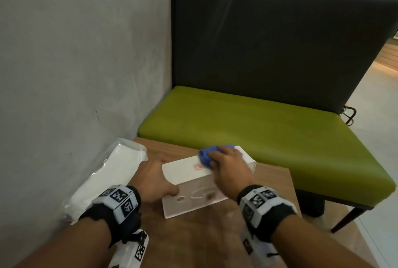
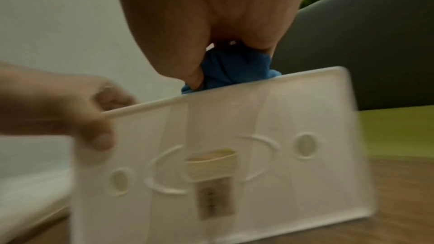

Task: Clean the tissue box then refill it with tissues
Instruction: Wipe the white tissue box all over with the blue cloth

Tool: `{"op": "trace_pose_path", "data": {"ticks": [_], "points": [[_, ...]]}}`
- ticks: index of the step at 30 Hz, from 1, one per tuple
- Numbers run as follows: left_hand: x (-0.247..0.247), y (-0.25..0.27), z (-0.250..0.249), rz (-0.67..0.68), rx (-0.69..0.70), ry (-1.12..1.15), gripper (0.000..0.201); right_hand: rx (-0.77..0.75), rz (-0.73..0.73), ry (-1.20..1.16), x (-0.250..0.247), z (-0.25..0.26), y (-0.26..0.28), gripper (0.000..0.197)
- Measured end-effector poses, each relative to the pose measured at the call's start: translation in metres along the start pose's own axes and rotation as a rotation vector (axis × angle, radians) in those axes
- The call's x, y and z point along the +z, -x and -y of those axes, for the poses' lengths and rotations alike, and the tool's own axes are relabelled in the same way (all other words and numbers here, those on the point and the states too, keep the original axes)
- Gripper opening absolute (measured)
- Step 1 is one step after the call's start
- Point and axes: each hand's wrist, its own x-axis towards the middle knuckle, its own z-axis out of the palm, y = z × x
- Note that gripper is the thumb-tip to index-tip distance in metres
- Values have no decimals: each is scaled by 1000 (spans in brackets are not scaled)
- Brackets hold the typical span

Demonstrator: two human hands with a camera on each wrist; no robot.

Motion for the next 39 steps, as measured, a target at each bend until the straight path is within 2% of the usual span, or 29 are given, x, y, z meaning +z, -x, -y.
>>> {"op": "trace_pose_path", "data": {"ticks": [3, 5, 8, 12, 16, 18, 22, 25, 28, 34, 39], "points": [[1, -1, 1, 3, 13, -9, 81, 176, -48, 52, -20, -35, -9, 30], [1, -1, 2, 6, 13, -23, 80, 196, -18, 77, -26, -33, -12, 28], [1, -2, 3, 11, 9, -27, 78, 117, 5, 36, -15, 0, -7, 27], [0, -3, 6, 1, 11, -13, 73, -102, 81, -18, 9, 59, 11, 30], [1, -1, 6, -9, 2, 3, 76, -155, 70, -41, 11, 53, 9, 29], [1, -1, 6, -7, 0, 2, 79, -113, 58, -18, 5, 28, 2, 28], [2, -1, 4, -3, 18, -10, 80, 129, -43, 45, -20, -33, -10, 26], [3, -1, 4, -3, 13, -17, 81, 221, -33, 90, -24, -44, -16, 24], [3, -2, 5, -1, 7, -14, 82, 150, -19, 129, -12, -22, -16, 29], [-2, -2, 8, 23, 34, 10, 71, -128, 57, -15, 16, 48, -7, 29], [-3, 0, 16, 141, 40, 1, 70, -156, 38, -53, 16, 33, -8, 30]]}}
